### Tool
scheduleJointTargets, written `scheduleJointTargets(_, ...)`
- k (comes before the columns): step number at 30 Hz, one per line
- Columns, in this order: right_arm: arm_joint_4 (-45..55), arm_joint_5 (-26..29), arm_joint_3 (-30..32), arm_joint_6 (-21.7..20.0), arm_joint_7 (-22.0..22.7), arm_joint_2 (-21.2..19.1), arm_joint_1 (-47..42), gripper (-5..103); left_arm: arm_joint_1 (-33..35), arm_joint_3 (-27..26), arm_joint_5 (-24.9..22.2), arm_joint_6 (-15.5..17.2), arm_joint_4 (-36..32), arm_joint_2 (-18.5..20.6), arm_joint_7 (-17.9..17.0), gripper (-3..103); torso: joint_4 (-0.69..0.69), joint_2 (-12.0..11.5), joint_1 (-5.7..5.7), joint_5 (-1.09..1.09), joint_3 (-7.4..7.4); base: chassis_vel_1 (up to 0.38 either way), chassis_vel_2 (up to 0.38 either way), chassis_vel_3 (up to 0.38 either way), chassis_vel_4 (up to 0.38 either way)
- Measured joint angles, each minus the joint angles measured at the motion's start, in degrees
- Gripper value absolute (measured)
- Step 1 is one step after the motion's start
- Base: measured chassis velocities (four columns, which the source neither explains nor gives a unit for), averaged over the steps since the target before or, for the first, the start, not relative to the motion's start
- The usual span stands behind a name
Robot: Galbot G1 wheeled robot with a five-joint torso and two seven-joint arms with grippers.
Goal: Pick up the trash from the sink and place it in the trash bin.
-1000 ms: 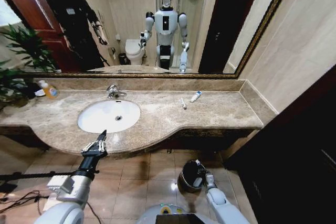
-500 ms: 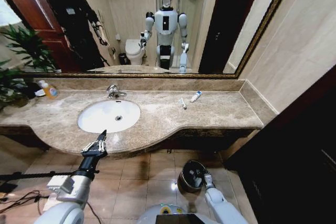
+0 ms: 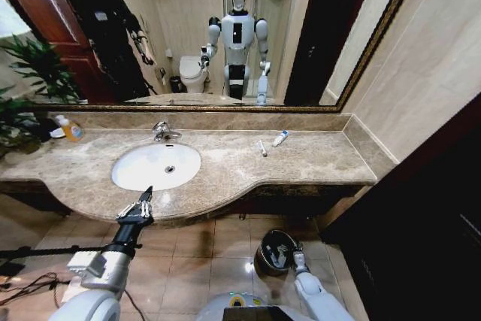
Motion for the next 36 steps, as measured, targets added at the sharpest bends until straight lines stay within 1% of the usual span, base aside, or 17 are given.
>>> scheduleJointTargets(6,3.5,0.0,0.2,-1.3,1.6,-0.7,-1.7,100,0.0,0.0,0.0,0.0,0.0,0.0,0.0,0,0.0,0.0,0.0,0.0,0.0,0.0,0.0,0.0,0.0)
scheduleJointTargets(9,8.9,0.4,0.7,-2.2,4.0,-1.9,-4.1,100,0.0,0.0,0.0,0.0,0.0,0.0,0.0,0,0.0,0.0,0.0,0.0,0.0,0.0,0.0,0.0,0.0)
scheduleJointTargets(10,8.9,0.4,0.7,-2.2,4.0,-1.9,-4.1,100,0.0,0.0,0.0,0.0,0.0,0.0,0.0,0,0.0,0.0,0.0,0.0,0.0,0.0,0.0,0.0,0.0)
scheduleJointTargets(13,16.7,2.6,2.1,-3.1,6.5,-3.9,-7.5,100,0.0,0.0,0.0,0.0,0.0,0.0,0.0,0,0.0,0.0,0.0,-0.01,0.0,0.0,0.0,0.0,0.0)
scheduleJointTargets(15,18.8,2.9,3.0,-3.1,7.1,-4.4,-8.5,100,0.0,0.0,0.0,0.0,0.0,0.0,0.0,0,0.0,0.0,0.0,0.0,0.0,0.0,0.0,0.0,0.0)
scheduleJointTargets(17,23.2,2.4,6.4,-3.6,6.8,-4.3,-10.7,100,0.0,0.0,0.0,0.0,0.0,0.0,0.0,0,0.0,0.0,0.0,0.01,0.0,0.0,0.0,0.0,0.0)
scheduleJointTargets(18,23.2,2.4,6.4,-3.6,6.8,-4.3,-10.7,100,0.0,0.0,0.0,0.0,0.0,0.0,0.0,0,0.0,0.0,0.0,0.01,0.0,0.0,0.0,0.0,0.0)
scheduleJointTargets(19,25.6,1.7,8.4,-4.1,6.1,-3.8,-11.7,100,0.0,0.0,0.0,0.0,0.0,0.0,0.0,0,-0.01,0.0,0.0,-0.02,0.0,0.0,0.0,0.0,0.0)
scheduleJointTargets(21,31.8,0.5,12.4,-5.6,3.9,-2.3,-13.9,100,0.0,0.0,0.0,0.0,0.0,0.0,0.0,0,0.0,0.0,-0.01,0.03,0.0,0.0,0.0,0.0,0.0)
scheduleJointTargets(22,31.8,0.5,12.4,-5.6,3.9,-2.3,-13.9,100,0.0,0.0,0.0,0.0,0.0,0.0,0.0,0,0.0,0.0,-0.01,0.03,0.0,0.0,0.0,0.0,0.0)
scheduleJointTargets(25,39.8,0.7,14.5,-7.1,3.0,-2.6,-16.3,100,0.0,0.0,0.0,0.0,0.0,0.0,0.0,0,0.0,0.0,-0.01,-0.02,0.0,0.0,0.0,0.0,0.0)
scheduleJointTargets(26,39.8,0.7,14.5,-7.1,3.0,-2.6,-16.3,100,0.0,0.0,0.0,0.0,0.0,0.0,0.0,0,0.0,0.0,-0.01,-0.02,0.0,0.0,0.0,0.0,0.0)
scheduleJointTargets(27,42.1,0.7,15.0,-7.7,2.8,-2.6,-16.9,100,0.0,0.0,0.0,0.0,0.0,0.0,0.0,0,0.0,0.0,-0.01,0.01,0.0,0.0,0.0,0.0,0.0)
scheduleJointTargets(30,49.0,1.2,15.6,-9.6,2.9,-2.9,-17.8,100,0.0,0.0,0.0,0.0,0.0,0.0,0.0,0,0.0,0.0,-0.01,0.0,0.0,0.0,0.0,0.0,0.0)
scheduleJointTargets(31,49.0,1.2,15.6,-9.6,2.9,-2.9,-17.8,100,0.0,0.0,0.0,0.0,0.0,0.0,0.0,0,0.0,0.0,-0.01,0.0,0.0,0.0,0.0,0.0,0.0)
scheduleJointTargets(35,58.2,2.3,14.0,-13.4,4.7,-2.8,-17.6,100,0.0,0.0,0.0,0.0,0.0,0.0,0.0,0,0.0,0.0,-0.01,0.0,0.0,0.0,0.0,0.0,0.0)
scheduleJointTargets(36,58.2,2.3,14.0,-13.4,4.7,-2.8,-17.6,100,0.0,0.0,0.0,0.0,0.0,0.0,0.0,0,0.0,0.0,-0.01,0.0,0.0,0.0,0.0,0.0,0.0)
